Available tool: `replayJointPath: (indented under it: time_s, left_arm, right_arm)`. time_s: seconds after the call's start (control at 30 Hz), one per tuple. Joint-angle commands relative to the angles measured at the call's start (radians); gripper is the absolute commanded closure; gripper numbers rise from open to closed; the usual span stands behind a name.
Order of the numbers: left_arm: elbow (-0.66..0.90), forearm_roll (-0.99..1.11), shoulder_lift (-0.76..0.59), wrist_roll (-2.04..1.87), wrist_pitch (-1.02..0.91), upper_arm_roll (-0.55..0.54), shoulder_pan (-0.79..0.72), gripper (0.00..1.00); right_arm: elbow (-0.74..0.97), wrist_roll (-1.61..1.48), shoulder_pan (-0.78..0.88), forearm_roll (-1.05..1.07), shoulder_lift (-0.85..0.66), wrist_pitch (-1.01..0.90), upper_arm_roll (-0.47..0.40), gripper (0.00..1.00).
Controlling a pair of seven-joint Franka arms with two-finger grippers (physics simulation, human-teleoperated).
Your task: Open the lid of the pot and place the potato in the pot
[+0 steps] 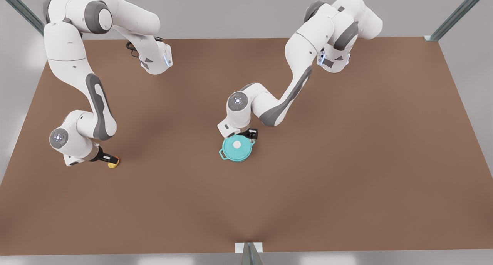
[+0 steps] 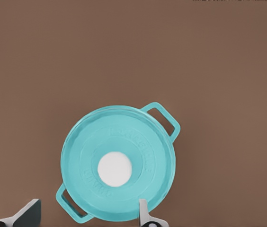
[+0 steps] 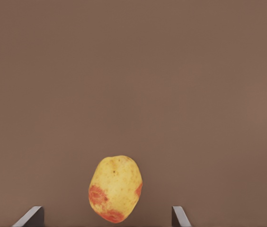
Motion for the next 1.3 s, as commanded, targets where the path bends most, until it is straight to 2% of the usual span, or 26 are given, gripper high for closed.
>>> replayJointPath:
  time_s: [0.0,0.13,0.3,0.57,0.6,0.63,0.67,0.7,0.73,0.83,0.87,0.93,1.03,1.07,1.13,1.2,1.23,1.27]
  left_arm:
    - [0.002,0.005,0.023,-0.511,0.165,0.000,-0.007,0.00]
    - [0.010,0.006,0.066,-0.502,0.259,0.000,-0.010,0.00]
    - [-0.002,0.095,0.070,-0.378,0.249,0.008,-0.008,0.00]
    - [-0.012,0.102,0.089,-0.372,0.259,0.008,-0.010,0.00]
    - [-0.012,0.103,0.089,-0.372,0.257,0.008,-0.010,0.03]
    - [-0.012,0.103,0.089,-0.373,0.257,0.008,-0.010,0.23]
    - [-0.012,0.103,0.089,-0.373,0.256,0.008,-0.010,0.35]
    - [-0.012,0.103,0.089,-0.372,0.256,0.009,-0.010,0.42]
    - [-0.012,0.103,0.087,-0.372,0.252,0.009,-0.010,0.49]
    - [-0.010,0.102,0.076,-0.370,0.237,0.011,-0.007,0.57]
    - [-0.001,0.100,0.076,-0.369,0.203,0.012,-0.004,0.57]
    - [0.008,0.098,0.067,-0.337,0.190,0.024,0.041,0.57]
    - [0.031,0.091,0.082,-0.021,0.205,0.014,0.307,0.57]
    - [0.031,0.089,0.127,0.071,0.248,0.014,0.377,0.57]
    - [0.031,0.091,0.205,0.091,0.355,0.015,0.406,0.57]
    - [0.031,0.091,0.219,0.110,0.371,0.015,0.406,0.57]
    - [0.031,0.092,0.217,0.125,0.371,0.017,0.404,0.00]
    - [0.031,0.092,0.211,0.166,0.360,0.017,0.406,0.00]
  right_arm:
    - [-0.009,0.025,-0.001,0.013,0.004,0.127,0.002,0.00]
    - [-0.008,0.020,-0.001,0.007,0.041,0.182,0.002,0.00]
    - [-0.005,0.019,-0.001,0.005,0.070,0.227,0.001,0.00]
    - [-0.057,0.020,0.001,0.005,0.065,0.263,0.004,0.00]
    - [-0.067,0.023,0.002,0.005,0.065,0.283,0.004,0.00]
    - [-0.072,0.027,0.004,0.005,0.065,0.291,0.005,0.00]
    - [-0.072,0.027,0.004,0.005,0.065,0.291,0.005,0.00]
    - [-0.072,0.027,0.002,0.005,0.065,0.291,0.005,0.00]
    - [-0.072,0.028,0.002,0.005,0.065,0.291,0.005,0.06]
    - [-0.072,0.028,-0.001,0.004,0.067,0.291,0.005,0.17]
    - [-0.072,0.028,-0.001,0.002,0.067,0.292,0.005,0.17]
    - [-0.072,0.028,-0.002,0.002,0.067,0.292,0.005,0.26]
    - [-0.072,0.027,-0.008,0.000,0.071,0.296,0.005,0.27]
    - [-0.072,0.027,-0.008,0.002,0.071,0.305,0.005,0.27]
    - [-0.072,0.028,-0.008,0.002,0.071,0.306,0.005,0.29]
    - [-0.072,0.028,-0.007,0.002,0.071,0.306,0.005,0.28]
    - [-0.072,0.028,-0.005,0.004,0.071,0.305,0.005,0.26]
    - [-0.074,0.028,-0.004,0.004,0.070,0.305,0.007,0.26]
